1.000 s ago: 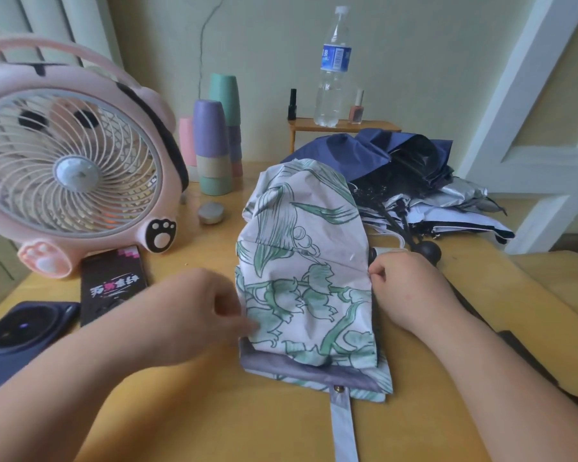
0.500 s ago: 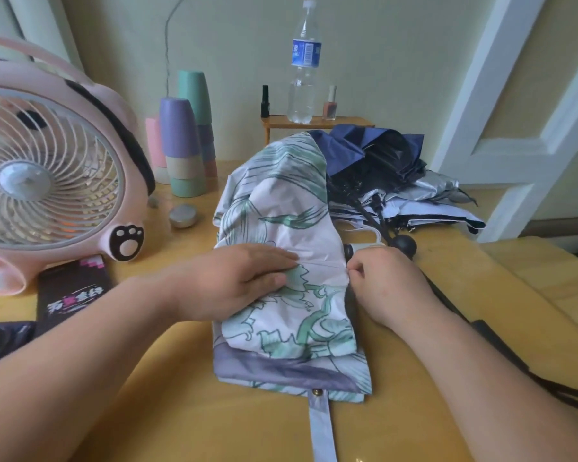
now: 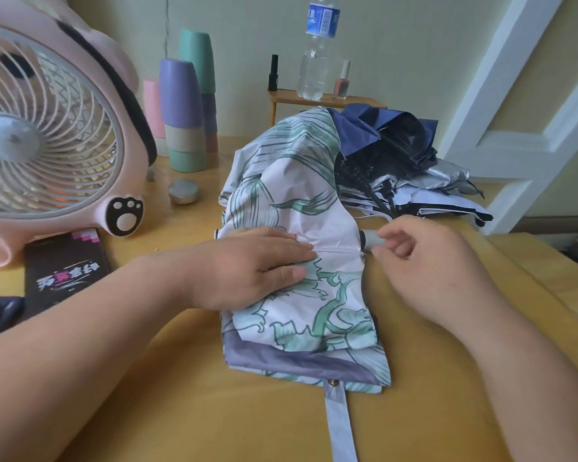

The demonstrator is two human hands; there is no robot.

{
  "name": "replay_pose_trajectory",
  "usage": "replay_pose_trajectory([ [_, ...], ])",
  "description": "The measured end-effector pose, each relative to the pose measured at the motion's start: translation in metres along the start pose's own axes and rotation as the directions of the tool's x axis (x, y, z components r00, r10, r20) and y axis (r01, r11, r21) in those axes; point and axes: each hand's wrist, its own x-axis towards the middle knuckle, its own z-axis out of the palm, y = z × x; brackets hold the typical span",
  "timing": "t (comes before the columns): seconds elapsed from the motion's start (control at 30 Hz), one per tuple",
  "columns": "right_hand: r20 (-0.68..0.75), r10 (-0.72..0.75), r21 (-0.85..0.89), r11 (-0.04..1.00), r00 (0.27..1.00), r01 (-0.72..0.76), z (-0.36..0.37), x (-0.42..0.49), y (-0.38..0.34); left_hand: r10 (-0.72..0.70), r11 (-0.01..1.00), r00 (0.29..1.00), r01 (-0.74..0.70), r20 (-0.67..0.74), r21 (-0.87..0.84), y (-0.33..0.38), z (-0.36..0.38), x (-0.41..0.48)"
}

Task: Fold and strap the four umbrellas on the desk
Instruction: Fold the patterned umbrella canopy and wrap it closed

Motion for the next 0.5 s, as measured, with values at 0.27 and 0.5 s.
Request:
replay_pose_trajectory([
  [0.27,0.369,-0.027,0.473,0.866,0.929,-0.163,-0.005,-0.08,-0.026,-0.108,0.92,0.986,0.049,0.13,0.39,0.037,0.017,0.01],
  [0.5,0.222,0.086,0.531,0.825,0.971,-0.194,0.009,-0.108,-0.009,-0.156,0.931,0.978,0.1,0.134,0.352,0.039,0.018,0.009],
])
